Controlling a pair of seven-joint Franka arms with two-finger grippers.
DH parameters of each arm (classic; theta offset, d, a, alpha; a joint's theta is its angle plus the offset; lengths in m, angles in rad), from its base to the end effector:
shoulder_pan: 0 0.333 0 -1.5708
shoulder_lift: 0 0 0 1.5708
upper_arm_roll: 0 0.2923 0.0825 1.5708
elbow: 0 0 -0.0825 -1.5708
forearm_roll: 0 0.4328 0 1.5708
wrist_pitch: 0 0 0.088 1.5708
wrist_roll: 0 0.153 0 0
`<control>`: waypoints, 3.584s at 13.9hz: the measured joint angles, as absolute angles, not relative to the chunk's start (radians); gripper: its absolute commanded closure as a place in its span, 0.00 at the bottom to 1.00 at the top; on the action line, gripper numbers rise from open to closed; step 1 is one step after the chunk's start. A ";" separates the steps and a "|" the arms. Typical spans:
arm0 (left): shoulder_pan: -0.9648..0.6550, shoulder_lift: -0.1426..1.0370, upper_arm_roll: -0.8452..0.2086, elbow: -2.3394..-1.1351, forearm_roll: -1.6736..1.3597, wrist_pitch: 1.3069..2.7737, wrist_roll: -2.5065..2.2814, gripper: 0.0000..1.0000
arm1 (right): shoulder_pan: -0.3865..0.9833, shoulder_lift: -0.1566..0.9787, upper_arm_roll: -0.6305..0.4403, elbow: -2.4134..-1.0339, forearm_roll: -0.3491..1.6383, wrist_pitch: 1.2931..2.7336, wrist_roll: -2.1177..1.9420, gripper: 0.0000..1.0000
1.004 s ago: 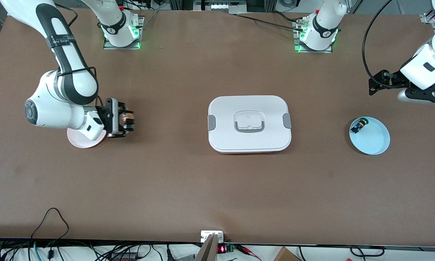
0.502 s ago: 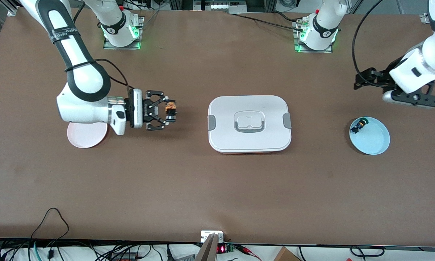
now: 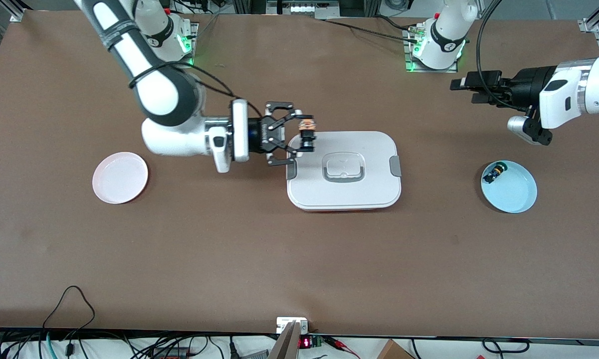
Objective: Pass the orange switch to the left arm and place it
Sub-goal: 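Lift the orange switch with the right gripper over the white box, then hold the switch above the box while the left gripper reaches toward it, then close the left gripper on the switch and open the right gripper, then carry the switch with the left gripper while the right gripper withdraws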
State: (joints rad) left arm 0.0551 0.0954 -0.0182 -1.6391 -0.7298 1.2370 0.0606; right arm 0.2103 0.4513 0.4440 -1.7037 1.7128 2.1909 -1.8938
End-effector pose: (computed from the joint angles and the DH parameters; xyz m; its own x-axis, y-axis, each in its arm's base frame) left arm 0.5658 -0.0945 0.4943 0.9065 -0.2304 -0.3539 0.0813 -0.7270 0.6818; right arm 0.5707 0.4889 0.3528 0.3047 0.0534 0.9509 0.9521 0.0078 -0.3055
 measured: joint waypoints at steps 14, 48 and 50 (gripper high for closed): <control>0.025 0.160 -0.161 -1.903 -1.396 1.683 0.492 0.00 | 0.404 0.634 0.444 -1.371 1.844 2.440 -2.041 0.97; -0.027 0.207 -0.177 -1.889 -1.519 1.820 0.516 0.84 | 0.386 0.636 0.438 -1.357 1.837 2.442 -2.026 0.00; -0.023 0.205 -0.170 -1.867 -1.427 1.816 0.516 0.84 | 0.358 0.636 0.435 -1.354 1.825 2.416 -2.026 0.00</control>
State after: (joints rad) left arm -0.0230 0.2054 -0.1698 -1.8670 -1.4267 1.8163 0.5161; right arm 0.3582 0.6364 0.4345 -1.3538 1.8251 2.4163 -2.0263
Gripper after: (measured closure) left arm 0.661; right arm 0.000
